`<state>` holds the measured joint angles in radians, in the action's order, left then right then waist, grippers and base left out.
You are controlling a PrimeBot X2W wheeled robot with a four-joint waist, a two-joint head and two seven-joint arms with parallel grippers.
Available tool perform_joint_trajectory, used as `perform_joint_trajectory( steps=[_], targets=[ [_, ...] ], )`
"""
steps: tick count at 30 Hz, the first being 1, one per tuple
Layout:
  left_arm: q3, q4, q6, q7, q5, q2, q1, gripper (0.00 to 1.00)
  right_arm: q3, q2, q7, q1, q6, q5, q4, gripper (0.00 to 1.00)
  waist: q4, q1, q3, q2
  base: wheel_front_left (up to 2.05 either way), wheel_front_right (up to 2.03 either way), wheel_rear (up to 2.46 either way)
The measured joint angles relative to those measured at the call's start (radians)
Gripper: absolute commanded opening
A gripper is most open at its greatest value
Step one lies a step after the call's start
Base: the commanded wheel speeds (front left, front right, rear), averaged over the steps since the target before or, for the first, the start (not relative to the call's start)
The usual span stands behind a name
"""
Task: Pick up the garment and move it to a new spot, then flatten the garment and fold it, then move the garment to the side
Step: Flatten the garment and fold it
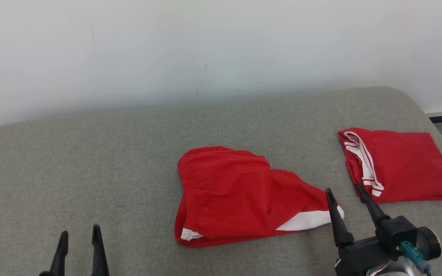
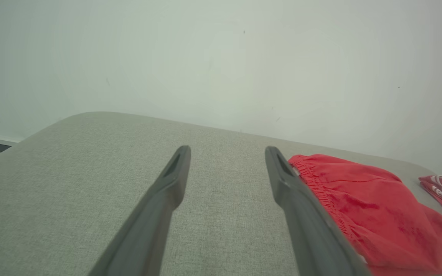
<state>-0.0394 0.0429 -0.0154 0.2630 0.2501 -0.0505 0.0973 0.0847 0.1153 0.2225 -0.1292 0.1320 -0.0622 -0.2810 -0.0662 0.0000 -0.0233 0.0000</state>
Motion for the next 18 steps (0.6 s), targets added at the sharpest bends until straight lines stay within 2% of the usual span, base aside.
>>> perform_joint_trajectory(
  steps=[18],
  targets=[
    [0.022, 0.027, 0.008, 0.0, -0.013, 0.0, 0.049, 1.0, 0.042, 0.005, 0.03, 0.052, 0.0, -0.046, -0.015, 1.0, -0.022, 0.0, -0.044, 0.0, 0.0, 0.0, 0.0]
  ],
)
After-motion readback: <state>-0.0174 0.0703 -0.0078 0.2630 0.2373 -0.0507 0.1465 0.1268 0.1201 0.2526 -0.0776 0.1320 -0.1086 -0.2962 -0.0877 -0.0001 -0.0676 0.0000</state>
